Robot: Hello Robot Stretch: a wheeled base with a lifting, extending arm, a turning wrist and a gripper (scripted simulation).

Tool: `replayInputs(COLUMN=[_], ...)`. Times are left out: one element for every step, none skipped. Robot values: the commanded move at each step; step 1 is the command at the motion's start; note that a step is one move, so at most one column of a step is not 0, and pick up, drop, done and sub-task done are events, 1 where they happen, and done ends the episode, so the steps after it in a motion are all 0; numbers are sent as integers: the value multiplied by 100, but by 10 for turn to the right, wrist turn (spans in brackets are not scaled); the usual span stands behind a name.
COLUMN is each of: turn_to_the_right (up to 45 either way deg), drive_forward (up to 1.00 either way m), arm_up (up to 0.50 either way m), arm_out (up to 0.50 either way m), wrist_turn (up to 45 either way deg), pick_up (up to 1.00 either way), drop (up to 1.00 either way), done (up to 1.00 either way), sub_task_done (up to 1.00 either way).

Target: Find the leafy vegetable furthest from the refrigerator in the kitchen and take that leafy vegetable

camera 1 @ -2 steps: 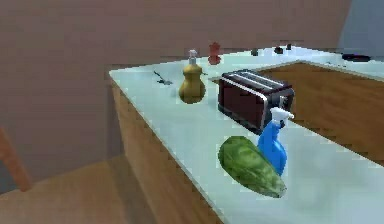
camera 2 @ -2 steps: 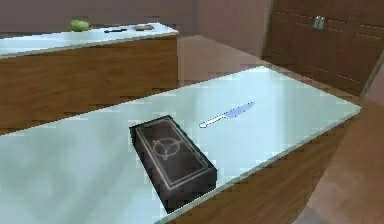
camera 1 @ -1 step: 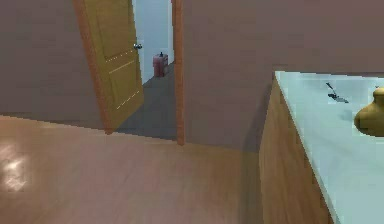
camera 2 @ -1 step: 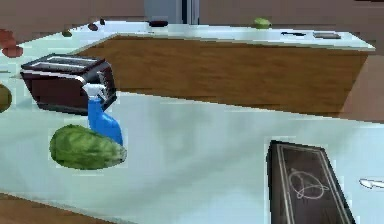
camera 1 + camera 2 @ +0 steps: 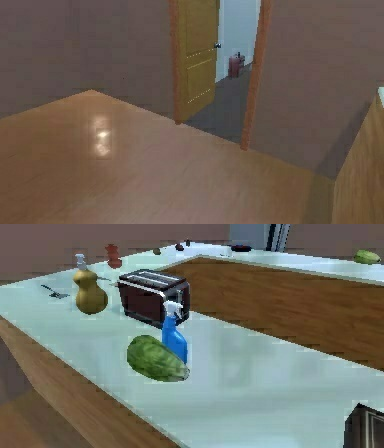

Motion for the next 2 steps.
replayInputs(turn_to_the_right=[0,0], drive_forward=[0,0], arm_up=[50,38], arm_out=[0,0], wrist_turn=[0,0], pick_up=[0,0], drop=[0,0], done=[0,0], sub_task_done=[0,0])
